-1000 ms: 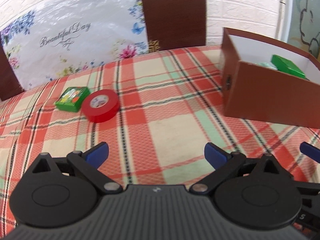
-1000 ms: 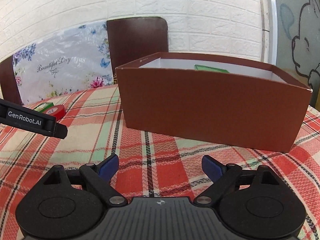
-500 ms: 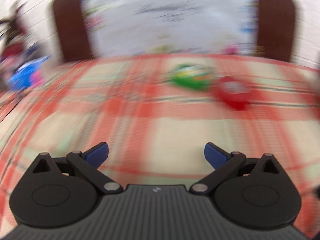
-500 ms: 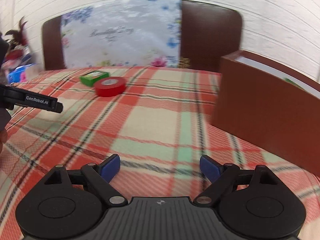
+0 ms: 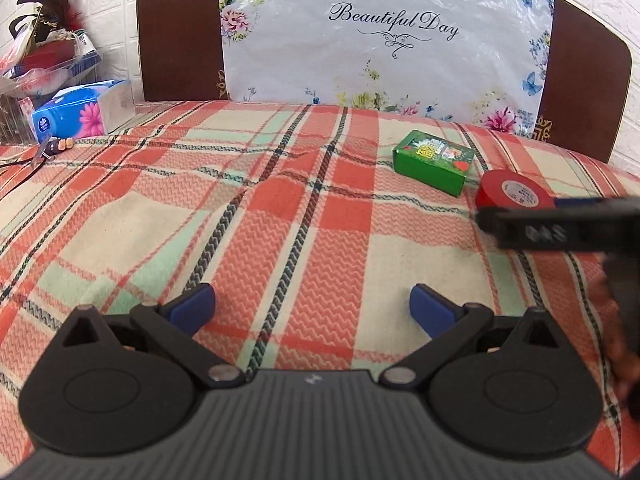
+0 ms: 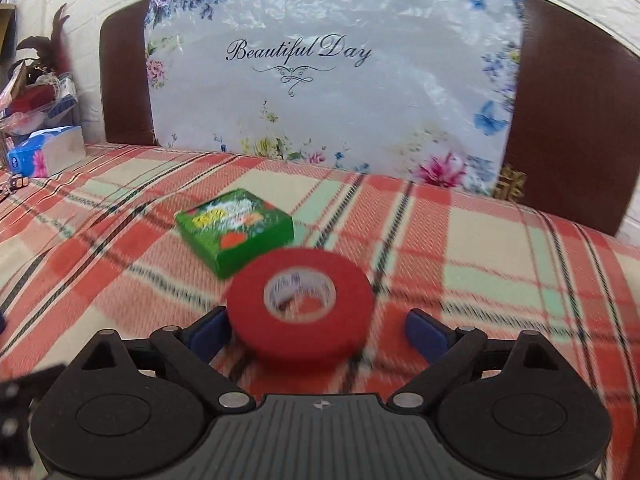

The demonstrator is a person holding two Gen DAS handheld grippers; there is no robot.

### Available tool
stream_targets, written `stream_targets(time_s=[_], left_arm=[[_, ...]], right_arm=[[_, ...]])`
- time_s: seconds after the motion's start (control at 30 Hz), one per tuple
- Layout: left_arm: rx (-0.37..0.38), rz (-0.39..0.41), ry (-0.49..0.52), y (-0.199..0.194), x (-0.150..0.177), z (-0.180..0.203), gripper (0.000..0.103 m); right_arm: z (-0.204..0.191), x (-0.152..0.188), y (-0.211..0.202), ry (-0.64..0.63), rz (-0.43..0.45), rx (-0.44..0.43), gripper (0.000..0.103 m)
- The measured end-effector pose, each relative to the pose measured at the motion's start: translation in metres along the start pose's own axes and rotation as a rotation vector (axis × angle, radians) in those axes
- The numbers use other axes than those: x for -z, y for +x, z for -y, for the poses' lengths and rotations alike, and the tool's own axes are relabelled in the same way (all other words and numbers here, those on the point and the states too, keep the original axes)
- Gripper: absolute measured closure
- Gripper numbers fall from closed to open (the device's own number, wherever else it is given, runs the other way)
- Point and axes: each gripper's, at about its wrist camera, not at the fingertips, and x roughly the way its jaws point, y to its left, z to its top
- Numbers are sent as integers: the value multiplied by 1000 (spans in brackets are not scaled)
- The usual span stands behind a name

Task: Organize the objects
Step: 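Move the right gripper to the red tape roll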

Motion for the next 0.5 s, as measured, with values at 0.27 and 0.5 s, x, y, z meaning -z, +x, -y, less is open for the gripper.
stream_targets(time_s=[0.27,0.5], left_arm=[[-4,-4,9,1,-2,2,0],[-10,-6,17,1,-2,4,0]], right_arm=[[5,15,-22,36,18,-20,31],[27,63,-88,34,-7,-17,31]])
